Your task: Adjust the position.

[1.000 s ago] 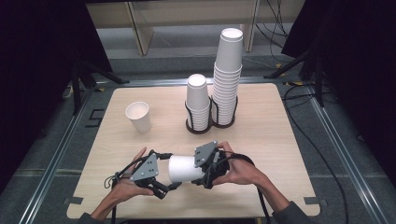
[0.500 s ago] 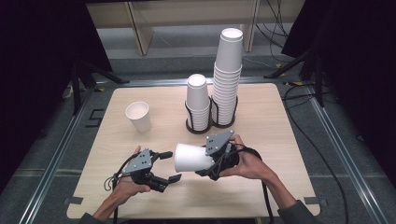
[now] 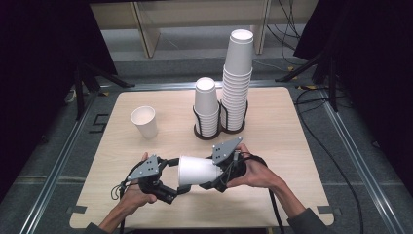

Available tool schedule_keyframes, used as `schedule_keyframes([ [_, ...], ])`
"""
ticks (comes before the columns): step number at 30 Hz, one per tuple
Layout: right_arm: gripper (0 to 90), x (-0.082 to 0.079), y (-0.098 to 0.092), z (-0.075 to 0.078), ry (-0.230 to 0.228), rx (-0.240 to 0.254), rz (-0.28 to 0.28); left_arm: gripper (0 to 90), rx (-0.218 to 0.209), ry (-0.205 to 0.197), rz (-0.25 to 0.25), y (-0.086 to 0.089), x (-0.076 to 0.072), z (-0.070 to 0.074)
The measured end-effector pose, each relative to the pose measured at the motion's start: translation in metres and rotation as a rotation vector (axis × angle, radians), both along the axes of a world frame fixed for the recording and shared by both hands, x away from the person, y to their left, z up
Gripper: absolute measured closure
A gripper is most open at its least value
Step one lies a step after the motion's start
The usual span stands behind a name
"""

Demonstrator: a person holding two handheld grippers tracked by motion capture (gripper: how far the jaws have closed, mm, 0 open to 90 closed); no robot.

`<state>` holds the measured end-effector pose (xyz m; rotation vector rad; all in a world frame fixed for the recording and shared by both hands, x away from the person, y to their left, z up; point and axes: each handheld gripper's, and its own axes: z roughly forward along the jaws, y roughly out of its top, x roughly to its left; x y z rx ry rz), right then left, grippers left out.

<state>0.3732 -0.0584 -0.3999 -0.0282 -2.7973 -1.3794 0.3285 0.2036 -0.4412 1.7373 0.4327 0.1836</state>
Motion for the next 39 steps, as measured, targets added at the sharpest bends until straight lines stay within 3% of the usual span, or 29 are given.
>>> schedule_keyframes([
  [2,23.3,-0.002,0.002,-0.002,0.020,-0.011,-0.006,2.4,0.013,-0.016,-0.005,-0.001,-0.001,0.000],
  [4,23.3,-0.001,0.004,-0.004,-0.003,-0.001,0.021,1.1,0.038,-0.030,-0.003,-0.001,-0.003,0.002],
  [5,23.3,-0.001,0.005,-0.005,0.001,-0.001,0.025,0.9,0.013,-0.031,-0.006,-0.003,-0.003,0.001],
  [8,23.3,-0.002,0.007,-0.008,0.029,0.003,0.041,0.9,0.019,-0.026,-0.021,-0.002,-0.004,0.002],
  [11,23.3,-0.003,0.009,-0.008,0.031,0.007,0.052,1.3,0.011,-0.036,-0.031,-0.002,-0.004,0.001],
  [12,23.3,-0.003,0.009,-0.008,0.032,0.009,0.053,1.4,-0.009,-0.038,-0.037,-0.003,-0.004,0.001],
  [15,23.3,-0.003,0.009,-0.009,0.035,0.011,0.054,2.9,0.014,-0.045,-0.039,0.000,-0.005,0.002],
  [17,23.4,-0.002,0.009,-0.010,0.040,0.010,0.054,4.1,-0.005,-0.056,-0.052,0.000,-0.003,0.002],
  [19,23.4,-0.001,0.009,-0.011,0.027,0.004,0.057,5.4,0.034,-0.069,-0.054,0.001,-0.004,0.004],
  [21,23.4,0.000,0.008,-0.014,0.045,0.000,0.063,6.7,0.027,-0.081,-0.054,-0.001,-0.003,0.003],
  [26,22.6,0.002,0.006,-0.019,0.040,-0.021,0.066,8.7,0.093,-0.107,-0.062,-0.002,-0.005,0.005],
  [27,22.4,0.002,0.007,-0.019,0.041,-0.024,0.066,8.9,0.072,-0.108,-0.066,-0.003,-0.005,0.005],
  [31,20.3,0.003,0.007,-0.020,0.039,-0.038,0.049,9.9,0.124,-0.115,-0.056,-0.001,-0.005,0.007],
  [35,18.6,0.003,0.006,-0.019,0.024,-0.056,0.024,10.5,0.133,-0.117,-0.050,-0.002,-0.005,0.007],
  [39,17.1,0.003,0.001,-0.014,0.008,-0.067,0.016,10.6,0.189,-0.104,-0.050,-0.001,-0.006,0.011],
])
